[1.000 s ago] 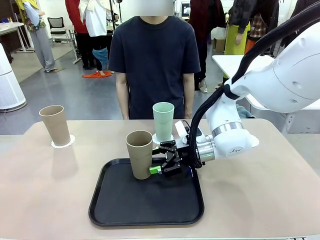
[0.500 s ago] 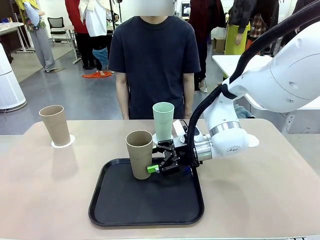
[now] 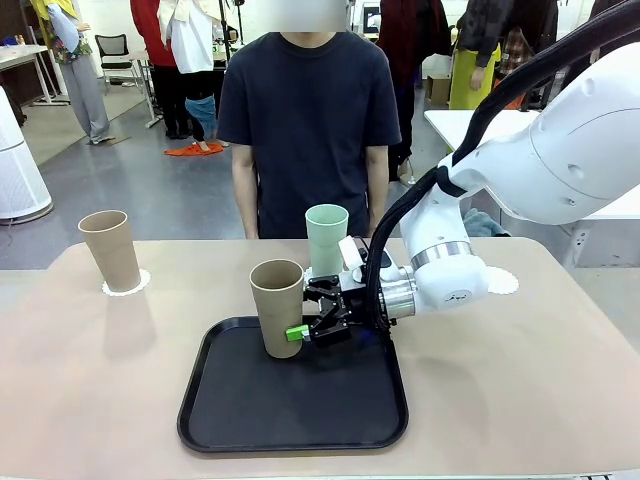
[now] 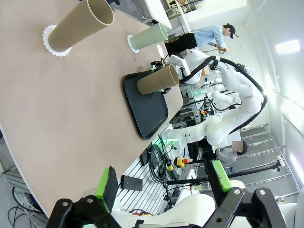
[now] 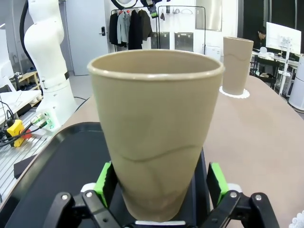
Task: Place coasters on the table and set cups on them.
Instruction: Take one Reusable plastic cup from the Flat Tray and place it on a coaster set by the human.
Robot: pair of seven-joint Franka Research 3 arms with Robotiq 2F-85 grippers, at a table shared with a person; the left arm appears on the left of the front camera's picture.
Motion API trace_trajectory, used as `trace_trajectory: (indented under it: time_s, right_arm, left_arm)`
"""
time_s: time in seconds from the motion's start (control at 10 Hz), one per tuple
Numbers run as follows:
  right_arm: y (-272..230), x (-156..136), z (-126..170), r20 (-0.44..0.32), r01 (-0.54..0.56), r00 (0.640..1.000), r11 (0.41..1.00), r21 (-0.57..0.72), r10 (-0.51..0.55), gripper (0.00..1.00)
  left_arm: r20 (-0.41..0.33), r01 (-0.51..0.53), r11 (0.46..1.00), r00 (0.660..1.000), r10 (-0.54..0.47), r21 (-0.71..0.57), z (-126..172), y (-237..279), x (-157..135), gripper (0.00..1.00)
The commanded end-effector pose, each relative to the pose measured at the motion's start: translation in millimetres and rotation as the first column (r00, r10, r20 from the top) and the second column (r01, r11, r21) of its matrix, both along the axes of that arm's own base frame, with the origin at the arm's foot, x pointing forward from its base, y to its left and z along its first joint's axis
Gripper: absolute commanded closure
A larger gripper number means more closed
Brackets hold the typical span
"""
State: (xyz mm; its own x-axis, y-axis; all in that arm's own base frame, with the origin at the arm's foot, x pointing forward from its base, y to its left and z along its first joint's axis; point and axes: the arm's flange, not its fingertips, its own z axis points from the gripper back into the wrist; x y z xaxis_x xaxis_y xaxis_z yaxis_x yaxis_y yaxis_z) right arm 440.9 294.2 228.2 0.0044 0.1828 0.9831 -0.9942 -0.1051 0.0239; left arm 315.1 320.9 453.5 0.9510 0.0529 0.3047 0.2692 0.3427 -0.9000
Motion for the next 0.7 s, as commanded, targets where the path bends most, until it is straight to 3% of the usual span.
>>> trace_trajectory:
  time_s: [0.0, 0.6]
  right_arm:
    - [14.9, 6.4, -6.8, -0.007, 0.016, 1.0, 1.0, 0.006, -0.016, 0.0]
    - [36.1, 7.2, -14.8, -0.043, -0.017, 0.999, 1.0, 0.005, 0.017, 0.0]
  left_arm:
    - [0.003, 0.001, 1.0, 1.0, -0.001, -0.005, 2.2, 0.9, -2.1, 0.0]
    - [0.003, 0.001, 1.0, 1.0, -0.001, -0.005, 2.2, 0.9, -2.1, 0.0]
